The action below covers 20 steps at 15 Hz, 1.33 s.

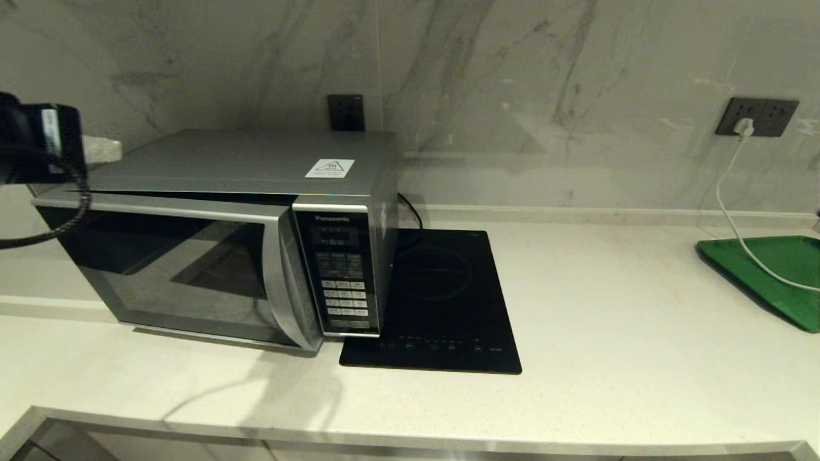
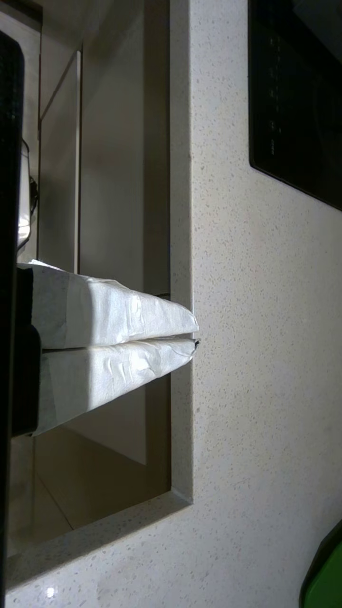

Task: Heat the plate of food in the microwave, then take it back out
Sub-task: Open the microwave oven

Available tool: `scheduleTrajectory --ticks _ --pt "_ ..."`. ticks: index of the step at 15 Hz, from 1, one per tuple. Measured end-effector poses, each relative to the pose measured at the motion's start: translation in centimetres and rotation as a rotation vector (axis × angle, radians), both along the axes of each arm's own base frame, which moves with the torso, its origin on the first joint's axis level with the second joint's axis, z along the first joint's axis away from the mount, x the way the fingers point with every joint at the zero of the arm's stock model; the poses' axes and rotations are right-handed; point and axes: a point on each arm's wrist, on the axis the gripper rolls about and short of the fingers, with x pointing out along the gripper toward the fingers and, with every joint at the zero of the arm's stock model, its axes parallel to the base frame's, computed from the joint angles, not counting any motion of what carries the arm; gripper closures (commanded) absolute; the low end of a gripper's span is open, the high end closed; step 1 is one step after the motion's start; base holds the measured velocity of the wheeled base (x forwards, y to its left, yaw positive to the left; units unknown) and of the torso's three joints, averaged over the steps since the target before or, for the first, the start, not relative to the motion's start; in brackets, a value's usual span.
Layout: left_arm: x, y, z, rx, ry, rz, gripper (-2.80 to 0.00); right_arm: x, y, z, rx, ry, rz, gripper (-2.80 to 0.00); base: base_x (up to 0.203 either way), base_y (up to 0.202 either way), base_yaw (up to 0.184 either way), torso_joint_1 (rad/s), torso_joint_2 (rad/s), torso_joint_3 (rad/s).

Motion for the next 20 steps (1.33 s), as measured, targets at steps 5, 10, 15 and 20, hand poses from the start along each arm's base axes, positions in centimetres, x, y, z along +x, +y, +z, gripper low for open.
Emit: scheduleTrajectory --ticks 5,10,15,20 --pt "6.8 -2.1 -0.7 -0.031 0.064 0.066 0.0 0.0 0.0 0.0 0.0 0.0 0.0 0.0 0.0 0.0 0.0 0.0 0.0 0.0" --pt "9.3 -4.2 -2.1 -0.068 0.136 0.055 0.0 0.0 0.0 0.0 0.0 0.0 0.0 0.0 0.0 0.0 0.0 0.0 0.0 0.0" --pt "10.5 -5.1 -3.5 -0.083 0.19 0.055 0.0 0.0 0.0 0.0 0.0 0.0 0.0 0.0 0.0 0.0 0.0 0.0 0.0 0.0" --pt "10.6 -5.5 -4.5 -0.128 0.258 0.082 0.0 0.0 0.0 0.0 0.0 0.0 0.0 0.0 0.0 0.0 0.0 0.0 0.0 0.0"
